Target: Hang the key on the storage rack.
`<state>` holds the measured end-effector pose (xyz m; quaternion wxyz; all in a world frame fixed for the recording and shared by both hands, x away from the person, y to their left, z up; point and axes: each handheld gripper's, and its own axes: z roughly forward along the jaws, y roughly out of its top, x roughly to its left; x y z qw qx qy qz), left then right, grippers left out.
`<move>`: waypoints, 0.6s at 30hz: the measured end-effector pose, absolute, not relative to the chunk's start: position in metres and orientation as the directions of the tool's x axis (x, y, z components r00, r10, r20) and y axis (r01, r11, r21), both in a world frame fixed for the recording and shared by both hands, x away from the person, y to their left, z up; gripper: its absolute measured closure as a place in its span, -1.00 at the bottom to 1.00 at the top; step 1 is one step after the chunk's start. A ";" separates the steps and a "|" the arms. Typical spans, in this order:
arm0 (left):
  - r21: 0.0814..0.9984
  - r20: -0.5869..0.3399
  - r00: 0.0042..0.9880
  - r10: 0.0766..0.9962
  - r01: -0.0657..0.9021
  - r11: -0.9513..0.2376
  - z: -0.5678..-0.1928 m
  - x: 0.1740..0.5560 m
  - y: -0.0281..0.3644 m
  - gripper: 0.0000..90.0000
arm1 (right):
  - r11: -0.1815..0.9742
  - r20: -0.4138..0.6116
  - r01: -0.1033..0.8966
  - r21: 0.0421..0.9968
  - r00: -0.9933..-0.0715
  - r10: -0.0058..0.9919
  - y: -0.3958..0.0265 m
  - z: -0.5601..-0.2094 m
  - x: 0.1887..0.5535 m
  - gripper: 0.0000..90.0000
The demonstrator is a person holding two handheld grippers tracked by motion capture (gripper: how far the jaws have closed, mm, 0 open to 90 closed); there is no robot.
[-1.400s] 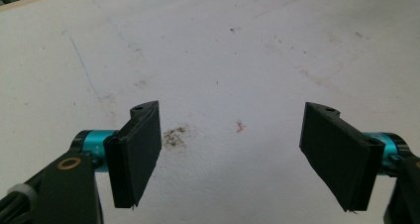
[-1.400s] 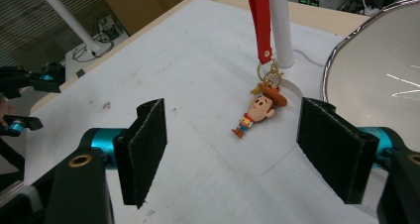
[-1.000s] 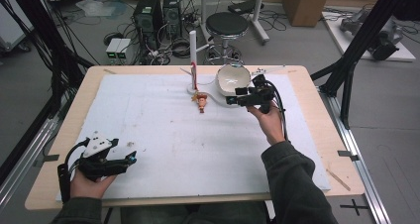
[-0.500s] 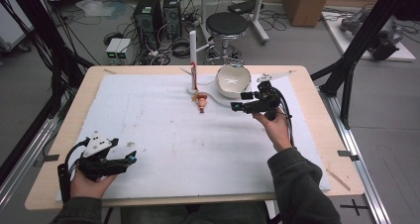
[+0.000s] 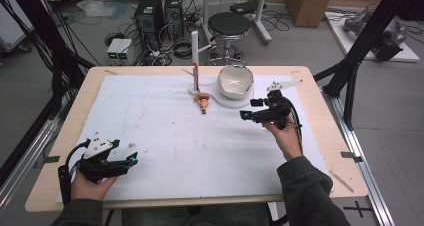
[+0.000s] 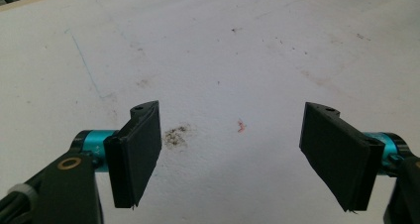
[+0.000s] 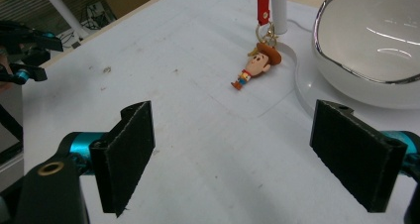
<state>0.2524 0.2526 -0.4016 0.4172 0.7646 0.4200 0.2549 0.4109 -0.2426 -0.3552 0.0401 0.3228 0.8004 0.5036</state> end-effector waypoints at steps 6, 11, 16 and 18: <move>0.852 0.035 0.517 0.856 0.432 -0.296 -0.402 0.253 0.253 -0.45 | 0.285 0.253 0.472 0.834 -0.787 0.563 -0.248 -0.359 0.402 -0.65; 0.852 0.037 0.517 0.855 0.431 -0.298 -0.401 0.252 0.253 -0.45 | 0.287 0.249 0.467 0.836 -0.789 0.561 -0.253 -0.356 0.396 -0.66; 0.852 0.037 0.518 0.855 0.430 -0.298 -0.401 0.252 0.253 -0.45 | 0.293 0.234 0.459 0.838 -0.789 0.568 -0.255 -0.358 0.390 -0.66; 0.853 0.035 0.517 0.855 0.430 -0.295 -0.401 0.252 0.253 -0.45 | 0.294 0.233 0.462 0.837 -0.786 0.573 -0.257 -0.361 0.388 -0.66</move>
